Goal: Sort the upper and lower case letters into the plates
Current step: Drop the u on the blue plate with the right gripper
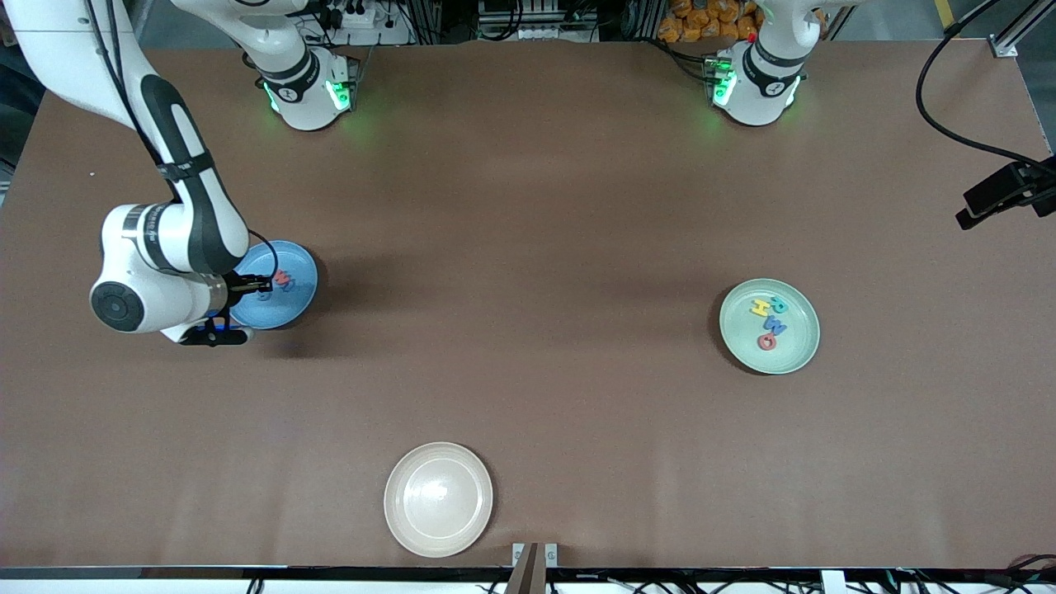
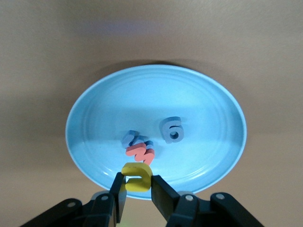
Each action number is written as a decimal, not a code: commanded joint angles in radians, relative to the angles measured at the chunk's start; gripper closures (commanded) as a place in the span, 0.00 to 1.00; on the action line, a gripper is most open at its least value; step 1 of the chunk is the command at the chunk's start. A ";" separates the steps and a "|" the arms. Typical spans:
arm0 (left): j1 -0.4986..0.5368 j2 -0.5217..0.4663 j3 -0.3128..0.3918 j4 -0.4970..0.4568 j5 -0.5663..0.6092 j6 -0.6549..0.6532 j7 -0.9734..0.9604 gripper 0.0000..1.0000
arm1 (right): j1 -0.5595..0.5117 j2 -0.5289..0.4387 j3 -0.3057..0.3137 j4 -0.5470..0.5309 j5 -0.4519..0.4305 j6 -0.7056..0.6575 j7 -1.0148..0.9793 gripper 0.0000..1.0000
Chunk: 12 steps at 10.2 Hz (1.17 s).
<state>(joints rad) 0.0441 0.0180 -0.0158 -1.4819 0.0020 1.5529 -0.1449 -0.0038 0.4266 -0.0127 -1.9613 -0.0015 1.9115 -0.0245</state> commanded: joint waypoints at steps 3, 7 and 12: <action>0.017 -0.015 -0.015 0.002 -0.025 -0.017 0.019 0.00 | 0.001 0.012 -0.038 0.060 -0.020 -0.058 0.008 0.00; 0.014 -0.021 -0.056 0.000 -0.020 -0.017 0.022 0.00 | -0.002 0.003 -0.038 0.411 -0.020 -0.386 0.006 0.00; 0.005 -0.026 -0.078 0.000 -0.013 -0.017 0.024 0.00 | -0.016 -0.224 -0.032 0.545 -0.020 -0.479 0.006 0.00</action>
<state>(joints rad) 0.0428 0.0042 -0.0901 -1.4812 0.0019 1.5501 -0.1449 -0.0112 0.2925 -0.0531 -1.3923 -0.0068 1.4402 -0.0241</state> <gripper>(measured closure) 0.000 0.000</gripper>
